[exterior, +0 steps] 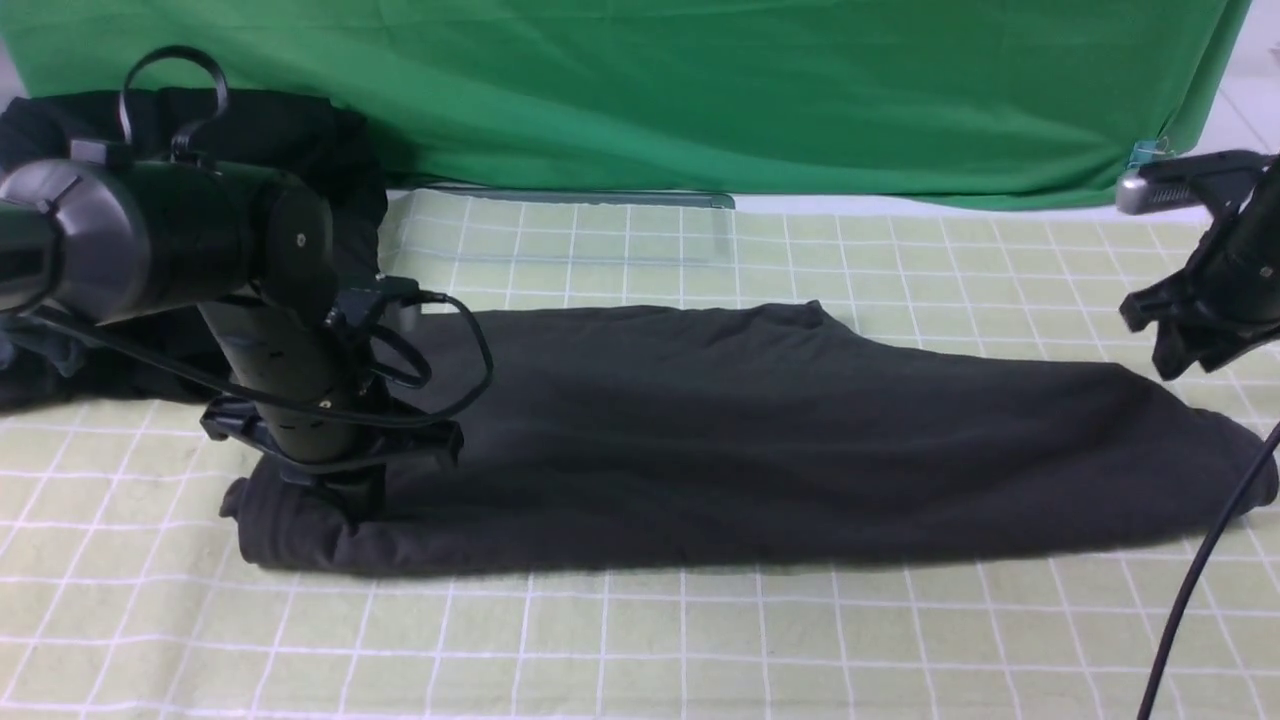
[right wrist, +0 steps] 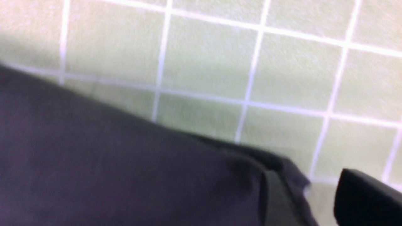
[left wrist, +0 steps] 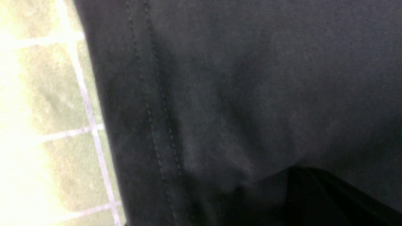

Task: Fold a long-sleeved shirt over a green coffee tablecloth.
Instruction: 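Pull the folded dark garment lengthwise by its ends to straighten it flat on the table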

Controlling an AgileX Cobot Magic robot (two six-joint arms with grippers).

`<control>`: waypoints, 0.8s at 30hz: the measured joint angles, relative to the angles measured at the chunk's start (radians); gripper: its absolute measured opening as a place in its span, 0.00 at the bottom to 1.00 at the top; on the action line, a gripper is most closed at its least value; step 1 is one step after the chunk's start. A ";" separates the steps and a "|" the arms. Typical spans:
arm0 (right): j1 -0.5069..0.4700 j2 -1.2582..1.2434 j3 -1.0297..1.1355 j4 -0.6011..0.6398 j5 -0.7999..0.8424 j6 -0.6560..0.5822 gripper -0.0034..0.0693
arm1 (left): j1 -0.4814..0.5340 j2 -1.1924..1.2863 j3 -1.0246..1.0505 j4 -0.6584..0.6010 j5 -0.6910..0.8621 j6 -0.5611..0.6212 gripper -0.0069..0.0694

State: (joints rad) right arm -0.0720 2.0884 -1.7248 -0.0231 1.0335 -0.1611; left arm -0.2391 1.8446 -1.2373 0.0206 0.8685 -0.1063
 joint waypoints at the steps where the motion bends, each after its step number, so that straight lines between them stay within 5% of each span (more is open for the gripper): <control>1: 0.000 -0.006 -0.005 0.000 0.011 0.003 0.37 | 0.000 -0.006 0.000 0.000 0.001 -0.001 0.09; 7: -0.004 -0.175 0.048 0.000 0.085 0.009 0.10 | 0.000 -0.147 0.000 0.001 0.015 -0.023 0.09; 14: -0.075 -0.270 0.314 0.056 0.038 0.016 0.06 | 0.000 -0.196 0.006 0.000 0.023 -0.024 0.09; 18: -0.129 -0.280 0.412 0.094 0.014 0.019 0.14 | 0.002 -0.179 0.062 0.001 -0.053 -0.024 0.09; 22: -0.135 -0.280 0.424 0.104 -0.024 0.020 0.37 | 0.022 -0.145 0.106 0.001 -0.091 -0.024 0.09; 24: -0.135 -0.281 0.424 0.126 -0.052 0.028 0.56 | 0.052 -0.122 0.129 0.001 -0.096 -0.024 0.09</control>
State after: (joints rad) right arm -0.2066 1.8070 -1.3007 0.1033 0.9814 -0.1331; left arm -0.1869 1.7227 -1.1081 0.0217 0.7728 -0.1307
